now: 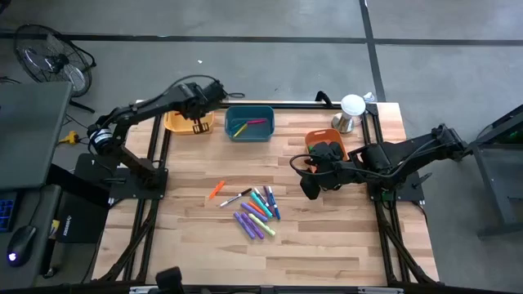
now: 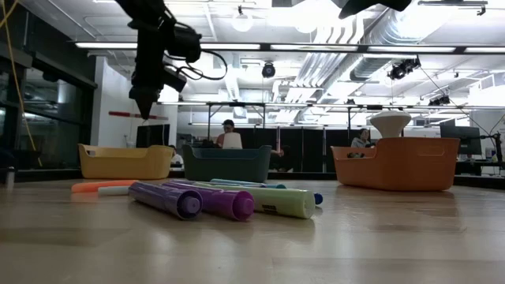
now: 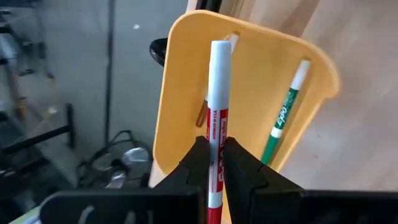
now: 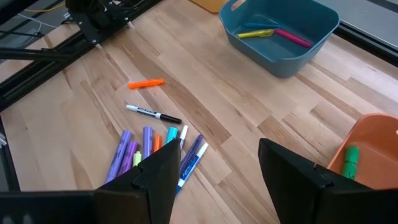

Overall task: Pick & Place Markers
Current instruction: Put the red marker pen into the yellow bin

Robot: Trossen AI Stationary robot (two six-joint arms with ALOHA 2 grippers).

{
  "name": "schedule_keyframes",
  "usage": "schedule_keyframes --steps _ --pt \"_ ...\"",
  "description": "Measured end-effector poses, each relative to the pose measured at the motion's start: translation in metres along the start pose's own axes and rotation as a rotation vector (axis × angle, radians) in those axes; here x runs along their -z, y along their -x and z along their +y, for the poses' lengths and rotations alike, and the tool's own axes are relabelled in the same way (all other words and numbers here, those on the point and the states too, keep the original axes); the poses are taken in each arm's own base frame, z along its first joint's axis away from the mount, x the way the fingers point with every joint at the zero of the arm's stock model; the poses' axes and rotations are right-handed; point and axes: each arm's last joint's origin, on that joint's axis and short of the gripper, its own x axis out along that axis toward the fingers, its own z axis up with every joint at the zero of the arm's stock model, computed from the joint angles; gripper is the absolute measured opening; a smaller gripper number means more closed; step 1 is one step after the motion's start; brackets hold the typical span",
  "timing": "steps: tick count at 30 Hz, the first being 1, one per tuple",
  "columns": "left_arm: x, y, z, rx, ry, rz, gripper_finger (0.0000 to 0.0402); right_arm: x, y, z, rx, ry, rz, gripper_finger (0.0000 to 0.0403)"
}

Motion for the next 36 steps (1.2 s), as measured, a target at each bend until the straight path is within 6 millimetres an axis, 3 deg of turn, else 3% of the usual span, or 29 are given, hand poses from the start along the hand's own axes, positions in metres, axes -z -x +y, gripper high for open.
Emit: schedule_keyframes --steps 6,11,21,28,36 --pt "0.007 -0.031 0.024 0.111 0.043 0.038 0.0018 -0.001 0.000 0.000 0.014 -0.008 -0.017 0.0206" --pt "0.009 -0.053 0.030 0.173 -0.022 0.082 0.0018 -0.001 0.000 -0.001 0.027 -0.007 -0.033 0.0206" --pt "-0.004 -0.085 0.019 0.299 -0.201 0.087 0.0018 -0.001 0.000 -0.002 0.049 -0.005 -0.049 0.0206" --pt "-0.014 -0.108 0.008 0.335 -0.232 0.115 0.0018 -0.001 0.000 -0.002 0.044 -0.030 -0.044 0.0206" --pt "-0.019 -0.122 0.002 0.371 -0.247 0.115 0.0018 -0.001 0.000 -0.002 0.043 -0.052 -0.044 0.0207"
